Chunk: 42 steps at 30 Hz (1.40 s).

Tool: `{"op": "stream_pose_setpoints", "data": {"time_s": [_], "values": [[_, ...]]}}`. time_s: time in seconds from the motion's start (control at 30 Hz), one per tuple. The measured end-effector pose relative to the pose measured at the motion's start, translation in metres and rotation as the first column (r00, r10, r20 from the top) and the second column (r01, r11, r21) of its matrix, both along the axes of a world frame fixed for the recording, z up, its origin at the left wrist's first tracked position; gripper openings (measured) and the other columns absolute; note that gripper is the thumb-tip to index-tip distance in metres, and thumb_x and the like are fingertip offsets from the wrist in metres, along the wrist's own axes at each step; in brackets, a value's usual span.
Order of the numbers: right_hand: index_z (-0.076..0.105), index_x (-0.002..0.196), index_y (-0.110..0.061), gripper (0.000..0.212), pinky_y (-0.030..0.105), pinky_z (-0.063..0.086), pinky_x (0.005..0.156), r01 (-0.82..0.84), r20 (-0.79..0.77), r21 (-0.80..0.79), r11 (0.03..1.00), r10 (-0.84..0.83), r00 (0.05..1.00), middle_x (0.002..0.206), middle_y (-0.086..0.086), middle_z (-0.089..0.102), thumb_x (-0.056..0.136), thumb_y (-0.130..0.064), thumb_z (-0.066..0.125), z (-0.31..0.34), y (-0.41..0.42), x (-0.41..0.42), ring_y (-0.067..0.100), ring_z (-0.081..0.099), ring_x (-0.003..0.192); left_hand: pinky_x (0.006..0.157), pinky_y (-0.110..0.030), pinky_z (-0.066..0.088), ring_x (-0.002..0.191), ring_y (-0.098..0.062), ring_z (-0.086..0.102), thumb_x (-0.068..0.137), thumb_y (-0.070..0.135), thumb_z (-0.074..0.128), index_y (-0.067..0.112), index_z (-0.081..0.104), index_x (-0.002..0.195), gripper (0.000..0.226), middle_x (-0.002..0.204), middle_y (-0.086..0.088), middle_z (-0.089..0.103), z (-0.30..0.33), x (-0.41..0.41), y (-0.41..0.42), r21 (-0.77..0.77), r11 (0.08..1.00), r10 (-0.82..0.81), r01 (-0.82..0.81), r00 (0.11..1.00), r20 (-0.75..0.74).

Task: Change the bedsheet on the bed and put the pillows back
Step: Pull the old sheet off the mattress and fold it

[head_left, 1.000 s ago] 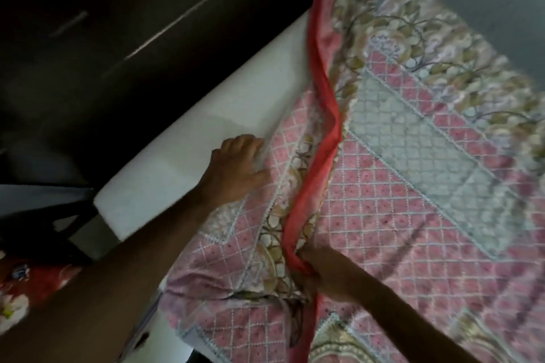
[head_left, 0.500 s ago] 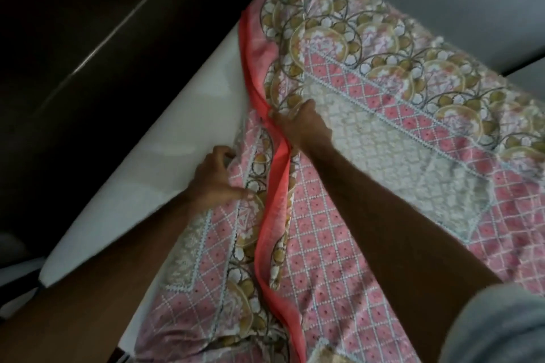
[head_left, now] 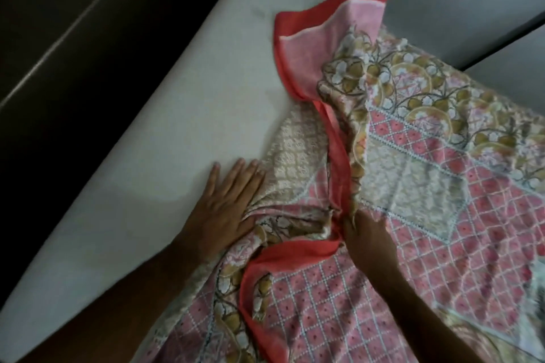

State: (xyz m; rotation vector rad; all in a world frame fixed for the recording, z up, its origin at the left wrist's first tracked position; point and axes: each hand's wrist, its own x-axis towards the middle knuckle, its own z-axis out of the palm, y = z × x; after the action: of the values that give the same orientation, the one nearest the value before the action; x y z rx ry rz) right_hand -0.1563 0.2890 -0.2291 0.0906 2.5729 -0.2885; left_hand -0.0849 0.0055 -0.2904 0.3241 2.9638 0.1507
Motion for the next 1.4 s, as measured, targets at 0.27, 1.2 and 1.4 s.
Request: {"op": "stream_pose_setpoints", "data": {"time_s": [0.27, 1.2, 1.4], "values": [[0.052, 0.109, -0.012, 0.048, 0.028, 0.045, 0.061, 0.191, -0.018, -0.424, 0.885, -0.219, 0.976, 0.093, -0.002, 0.06, 0.093, -0.056, 0.058, 0.017, -0.068, -0.117, 0.011, 0.056, 0.072, 0.12, -0.067, 0.012, 0.158, -0.034, 0.002, 0.099, 0.055, 0.03, 0.012, 0.007, 0.163, 0.081, 0.171, -0.012, 0.001, -0.001, -0.003, 0.0, -0.021, 1.0, -0.02, 0.021, 0.997, 0.073], [0.018, 0.159, -0.016, 0.096, 0.058, 0.017, 0.119, -0.474, -0.198, 0.023, 0.88, 0.469, 0.861, 0.167, 0.01, 0.008, 0.086, -0.061, 0.061, -0.02, 0.115, 0.427, 0.033, 0.01, 0.154, 0.117, -0.06, 0.026, 0.151, -0.038, 0.028, 0.1, 0.048, 0.037, 0.01, 0.023, 0.161, 0.073, 0.166, -0.018, 0.025, 0.037, 0.288, 0.076, 0.091, 0.978, 0.178, -0.189, 0.977, 0.115], [0.06, 0.129, -0.024, 0.049, 0.053, 0.035, 0.108, -0.584, -0.476, 0.033, 0.811, 0.526, 0.705, 0.144, 0.009, 0.053, 0.08, -0.025, 0.065, -0.038, 0.161, 0.423, 0.033, 0.05, 0.129, 0.115, -0.068, 0.024, 0.148, -0.042, 0.03, 0.09, 0.064, 0.054, 0.012, 0.026, 0.156, 0.089, 0.164, -0.017, 0.03, 0.032, 0.371, 0.168, -0.088, 0.956, -0.254, 0.281, 0.938, 0.237]]}}
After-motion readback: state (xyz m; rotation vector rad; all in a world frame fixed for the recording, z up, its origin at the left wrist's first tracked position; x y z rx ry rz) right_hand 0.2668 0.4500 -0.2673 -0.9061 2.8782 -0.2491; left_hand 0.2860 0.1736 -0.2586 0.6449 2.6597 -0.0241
